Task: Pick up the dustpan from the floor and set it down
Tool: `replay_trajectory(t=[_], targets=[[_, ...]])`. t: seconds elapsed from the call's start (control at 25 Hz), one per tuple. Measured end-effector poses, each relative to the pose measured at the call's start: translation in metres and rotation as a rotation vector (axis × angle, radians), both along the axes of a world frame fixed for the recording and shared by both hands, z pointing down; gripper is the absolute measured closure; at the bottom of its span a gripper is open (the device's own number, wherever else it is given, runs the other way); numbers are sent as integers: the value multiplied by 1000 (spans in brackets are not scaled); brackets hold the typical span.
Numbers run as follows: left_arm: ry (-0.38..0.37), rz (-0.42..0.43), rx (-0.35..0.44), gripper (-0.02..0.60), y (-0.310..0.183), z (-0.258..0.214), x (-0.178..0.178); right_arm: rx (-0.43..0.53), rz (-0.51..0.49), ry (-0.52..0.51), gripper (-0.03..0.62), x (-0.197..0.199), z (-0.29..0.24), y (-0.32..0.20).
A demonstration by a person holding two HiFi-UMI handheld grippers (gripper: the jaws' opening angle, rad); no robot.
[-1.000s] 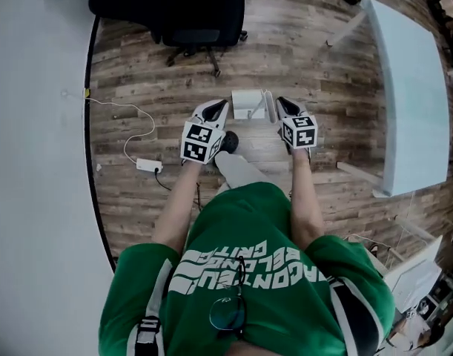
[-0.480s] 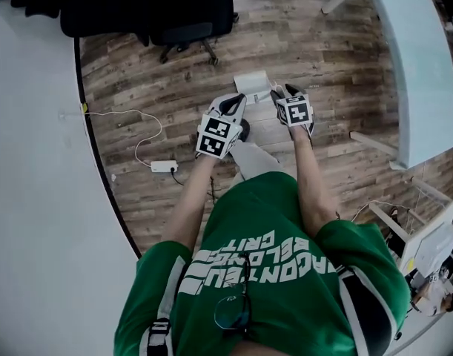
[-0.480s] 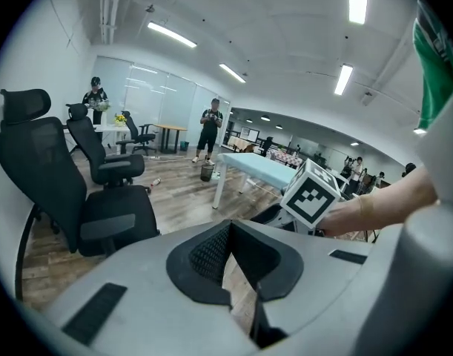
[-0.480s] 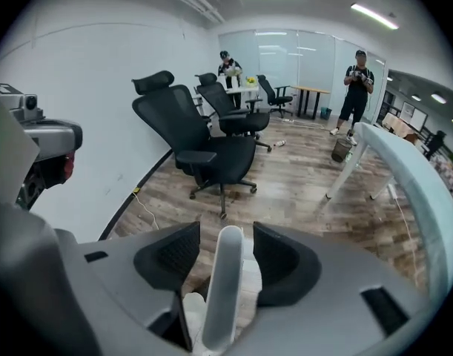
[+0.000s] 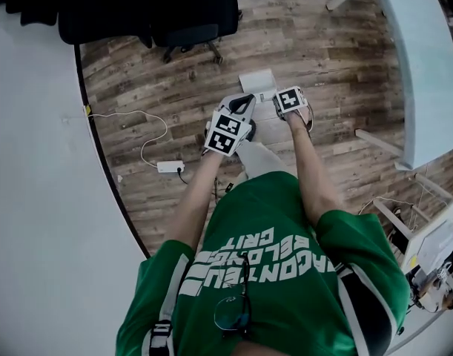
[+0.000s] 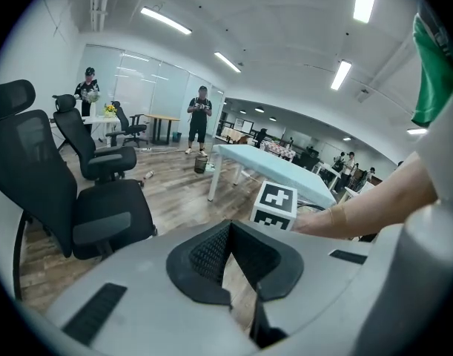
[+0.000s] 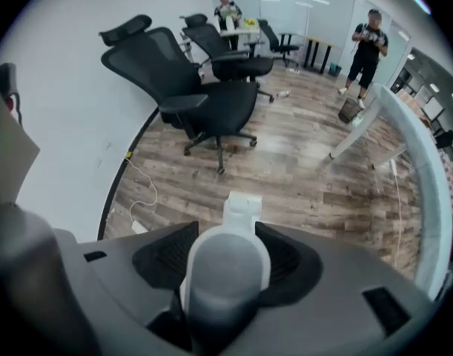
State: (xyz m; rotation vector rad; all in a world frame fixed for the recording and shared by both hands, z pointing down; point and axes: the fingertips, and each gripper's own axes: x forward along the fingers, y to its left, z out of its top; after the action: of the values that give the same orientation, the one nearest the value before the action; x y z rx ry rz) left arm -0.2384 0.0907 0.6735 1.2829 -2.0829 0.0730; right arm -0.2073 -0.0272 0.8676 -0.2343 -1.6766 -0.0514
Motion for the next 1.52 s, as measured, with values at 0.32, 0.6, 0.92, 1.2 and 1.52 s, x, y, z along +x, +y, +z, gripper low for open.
replay_trajectory(t=[0.32,0.6,0.92,1.2,1.52], targets=[[10,-30,-12,577,10,4,-12,-15,-15,102,370,-13,9,8],[-8,-55,-11,577,9,-2,-19,-24,-23,143,370,-22,14,13],[-26,-35,-5,578,9,-10,-24,23,-20,135,381,-26,20,9],[-36,69,-15,577,8,-12,-37,194,-68,127,474,-17,22,-8],[-64,227,-13,578,0,-24,-61,215,-54,109,480,-8,20,-7]])
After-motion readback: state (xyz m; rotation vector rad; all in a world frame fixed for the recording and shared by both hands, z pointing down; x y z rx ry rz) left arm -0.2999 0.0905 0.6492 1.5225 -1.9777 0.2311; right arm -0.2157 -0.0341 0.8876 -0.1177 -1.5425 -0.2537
